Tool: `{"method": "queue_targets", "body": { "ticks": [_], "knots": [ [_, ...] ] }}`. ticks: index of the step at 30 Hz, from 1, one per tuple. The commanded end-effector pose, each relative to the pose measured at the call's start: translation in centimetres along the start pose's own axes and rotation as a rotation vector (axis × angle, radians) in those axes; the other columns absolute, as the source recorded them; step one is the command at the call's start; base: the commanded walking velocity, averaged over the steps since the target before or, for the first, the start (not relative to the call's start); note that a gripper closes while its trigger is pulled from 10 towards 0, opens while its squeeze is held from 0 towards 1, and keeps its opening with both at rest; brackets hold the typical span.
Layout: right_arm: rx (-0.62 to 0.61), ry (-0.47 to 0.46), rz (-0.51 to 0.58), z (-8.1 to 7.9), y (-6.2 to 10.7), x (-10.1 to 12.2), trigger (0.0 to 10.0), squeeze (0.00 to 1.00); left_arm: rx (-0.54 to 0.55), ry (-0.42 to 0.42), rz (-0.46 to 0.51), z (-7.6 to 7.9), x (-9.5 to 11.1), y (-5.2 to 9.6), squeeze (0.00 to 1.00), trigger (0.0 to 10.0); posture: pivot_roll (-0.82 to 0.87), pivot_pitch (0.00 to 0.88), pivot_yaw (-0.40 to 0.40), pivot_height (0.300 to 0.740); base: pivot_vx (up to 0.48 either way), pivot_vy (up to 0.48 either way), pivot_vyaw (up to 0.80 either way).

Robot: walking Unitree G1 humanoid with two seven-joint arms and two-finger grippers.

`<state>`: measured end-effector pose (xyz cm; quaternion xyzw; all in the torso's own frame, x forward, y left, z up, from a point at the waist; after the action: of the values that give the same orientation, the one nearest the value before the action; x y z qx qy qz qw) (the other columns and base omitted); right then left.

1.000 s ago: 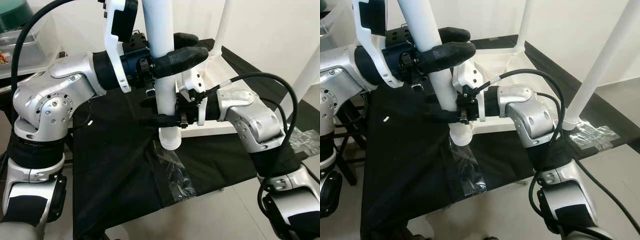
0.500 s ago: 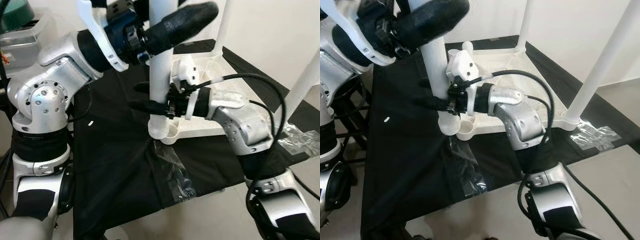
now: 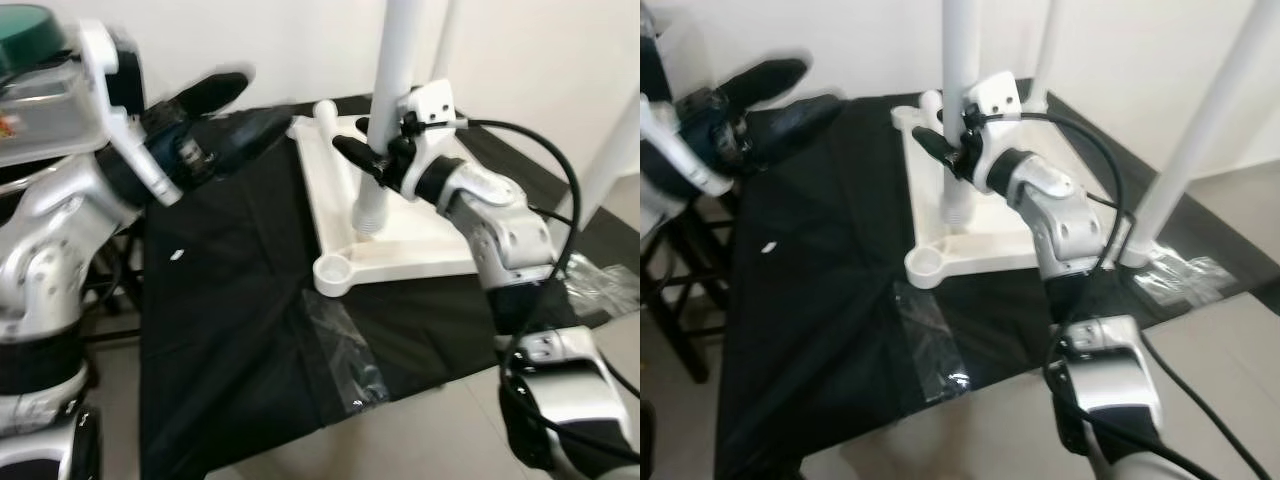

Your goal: Building children table

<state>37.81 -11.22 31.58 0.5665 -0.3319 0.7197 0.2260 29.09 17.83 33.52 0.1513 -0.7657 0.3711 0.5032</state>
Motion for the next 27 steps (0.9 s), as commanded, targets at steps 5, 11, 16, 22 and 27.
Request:
{"method": "queue_targets", "body": {
  "ticks": [5, 11, 16, 22, 27],
  "knots": [
    [0.201, -0.093, 0.064, -1.7, -0.3, 0.7, 10.0, 0.00, 0.359, 0.020, -0.238, 1.8, -6.5, 4.9, 0.64, 10.0, 0.04, 0.309, -0.018, 0.740, 0.000, 0.000, 0.00],
    [0.292, -0.140, 0.080, -2.5, 0.2, 0.3, 10.0, 0.00, 0.506, 0.056, -0.423, 5.5, -9.6, 7.3, 0.39, 10.0, 0.04, 0.358, -0.030, 0.740, 0.000, 0.000, 0.00],
    [0.522, -0.122, 0.105, -4.0, 1.8, 1.2, 10.0, 0.00, 0.550, 0.045, -0.553, 8.8, -10.8, 8.6, 0.31, 10.0, 0.04, 0.408, -0.033, 0.740, 0.000, 0.000, 0.00],
    [0.738, -0.076, 0.075, -4.5, 2.3, 1.9, 10.0, 0.00, 0.485, 0.013, -0.504, 10.7, -10.2, 9.3, 0.00, 10.0, 0.04, 0.455, -0.037, 0.740, 0.000, 0.000, 0.00],
    [0.846, -0.010, 0.052, -4.2, 2.1, 3.3, 10.0, 0.00, 0.458, -0.007, -0.539, 12.7, -10.3, 10.0, 0.00, 10.0, 0.03, 0.479, -0.045, 0.740, 0.000, 0.000, 0.00]
  ]
}}
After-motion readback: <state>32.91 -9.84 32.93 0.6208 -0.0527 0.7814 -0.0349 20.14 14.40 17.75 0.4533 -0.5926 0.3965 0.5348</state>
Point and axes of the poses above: a point about 5 cm out from each wrist's last joint towards the gripper, its own y axis pointing back from the gripper into the wrist, its own x axis along the axis of the wrist's last joint, z = x × y, the point moved 1 cm from there along -y, pointing out of the wrist towards the gripper, and after that the axes turned 5 degrees about -y, right-handed, at the moved point
